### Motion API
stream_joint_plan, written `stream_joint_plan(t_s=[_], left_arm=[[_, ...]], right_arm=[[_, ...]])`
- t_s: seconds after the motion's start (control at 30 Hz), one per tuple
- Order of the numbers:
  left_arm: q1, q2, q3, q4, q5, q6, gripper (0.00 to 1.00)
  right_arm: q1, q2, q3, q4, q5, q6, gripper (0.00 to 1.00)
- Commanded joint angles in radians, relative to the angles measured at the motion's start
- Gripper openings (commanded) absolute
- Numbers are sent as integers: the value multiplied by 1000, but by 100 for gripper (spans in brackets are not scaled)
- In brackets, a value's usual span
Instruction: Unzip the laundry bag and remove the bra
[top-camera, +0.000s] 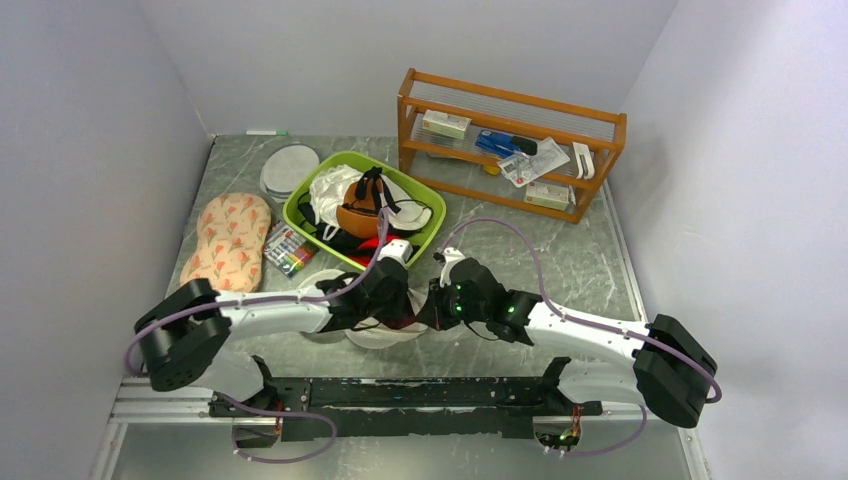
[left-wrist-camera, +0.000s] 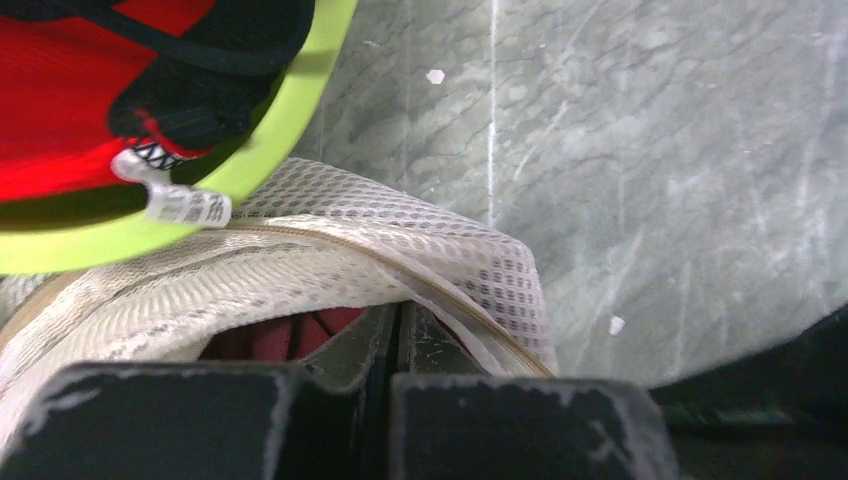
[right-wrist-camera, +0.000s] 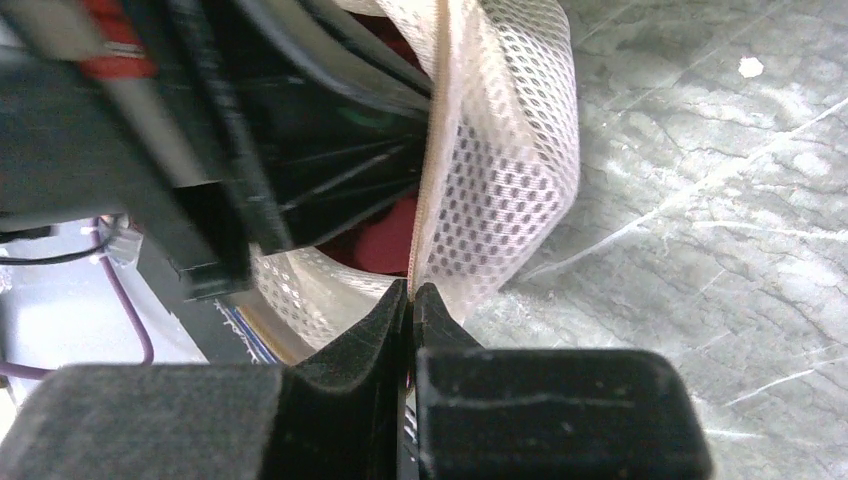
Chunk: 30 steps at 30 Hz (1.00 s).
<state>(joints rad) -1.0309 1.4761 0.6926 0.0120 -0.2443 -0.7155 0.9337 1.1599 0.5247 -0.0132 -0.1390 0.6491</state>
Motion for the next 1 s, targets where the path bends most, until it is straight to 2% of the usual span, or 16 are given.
stream_joint_plan(t_s=[0.0,0.23,0.47,0.7,0.97], left_arm=[[3,-127,30,-81,22,0,7],[3,-350,2,-215,58,-27,7],[3,-521,30,-298,51,-6,7],[3,-542,154,-416,4,95,7],[3,-539,248,-446,33,140,7]], right_arm=[[7,-17,22,10,17,-26,2],[6,52,78,-3,44,-58,1],[4,42,73,12,60,-20,1],[4,17,57,8,99,4,1],[4,42,71,11,82,-3,2]])
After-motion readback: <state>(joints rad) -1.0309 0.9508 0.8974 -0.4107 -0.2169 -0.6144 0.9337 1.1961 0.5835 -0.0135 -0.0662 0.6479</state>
